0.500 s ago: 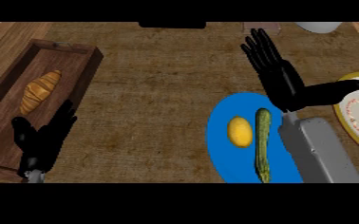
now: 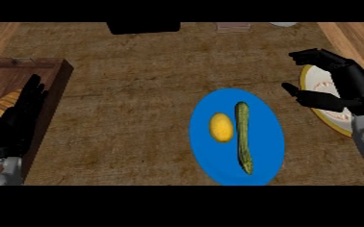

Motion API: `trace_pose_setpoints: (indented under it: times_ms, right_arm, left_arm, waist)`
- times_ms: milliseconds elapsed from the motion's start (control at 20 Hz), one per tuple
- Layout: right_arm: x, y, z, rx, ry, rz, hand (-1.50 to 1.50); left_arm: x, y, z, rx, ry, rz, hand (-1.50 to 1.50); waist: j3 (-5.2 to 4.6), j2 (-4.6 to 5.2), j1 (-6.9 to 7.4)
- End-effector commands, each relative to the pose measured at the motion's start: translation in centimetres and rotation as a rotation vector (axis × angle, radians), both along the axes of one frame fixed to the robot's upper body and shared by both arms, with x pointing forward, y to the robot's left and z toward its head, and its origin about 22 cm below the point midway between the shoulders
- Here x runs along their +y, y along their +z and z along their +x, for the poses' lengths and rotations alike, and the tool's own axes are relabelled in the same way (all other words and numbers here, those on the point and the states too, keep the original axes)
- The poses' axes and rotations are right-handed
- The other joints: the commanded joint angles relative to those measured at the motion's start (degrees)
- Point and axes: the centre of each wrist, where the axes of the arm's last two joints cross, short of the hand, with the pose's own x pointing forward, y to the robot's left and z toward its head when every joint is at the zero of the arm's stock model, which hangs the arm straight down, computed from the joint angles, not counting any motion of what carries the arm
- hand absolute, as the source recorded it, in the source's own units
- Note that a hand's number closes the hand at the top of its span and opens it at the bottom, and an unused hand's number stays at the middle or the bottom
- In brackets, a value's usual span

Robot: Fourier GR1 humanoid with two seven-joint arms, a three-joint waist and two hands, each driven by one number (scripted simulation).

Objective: Pick the squash from the plate and place it in the bowl

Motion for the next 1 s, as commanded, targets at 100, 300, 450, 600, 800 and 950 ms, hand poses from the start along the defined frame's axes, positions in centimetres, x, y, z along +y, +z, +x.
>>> trace_pose_setpoints:
  times_ms: [100, 300, 450, 600, 800, 950]
  right_arm:
    - [-1.1, -3.3, -6.1, 0.003, -0.289, -0.226, -1.5]
    - [1.6, -4.1, -11.7, 0.018, -0.285, -0.289, -1.5]
    - [2.6, -2.3, -14.8, 0.023, -0.364, -0.309, -1.5]
    - [4.1, 1.7, -17.1, 0.048, -0.389, -0.304, -1.5]
    - [5.1, 5.7, -16.9, 0.042, -0.446, -0.389, -1.5]
    - [5.2, 9.1, -15.6, 0.073, -0.429, -0.418, -1.5]
  left_arm:
    - [0.4, -0.3, -0.9, -0.04, 0.029, 0.027, 0.0]
    - [0.7, 0.3, -1.2, -0.065, 0.007, 0.038, 0.0]
    - [-1.5, 1.4, 1.1, -0.092, -0.006, 0.028, 0.0]
    - [-2.9, 1.5, 2.0, -0.087, -0.02, 0.04, 0.0]
    - [-2.5, 2.2, 2.7, -0.091, -0.066, 0.022, 0.0]
    - [-4.4, 1.2, 2.9, -0.109, -0.089, 0.025, 0.0]
  waist:
    - [0.28, -0.63, -2.61]
    - [0.37, 0.05, -0.61]
    - [0.49, 0.81, 0.06]
    - [0.47, 1.08, 1.05]
    - [0.56, 1.59, 3.97]
    - [0.59, 1.74, 4.83]
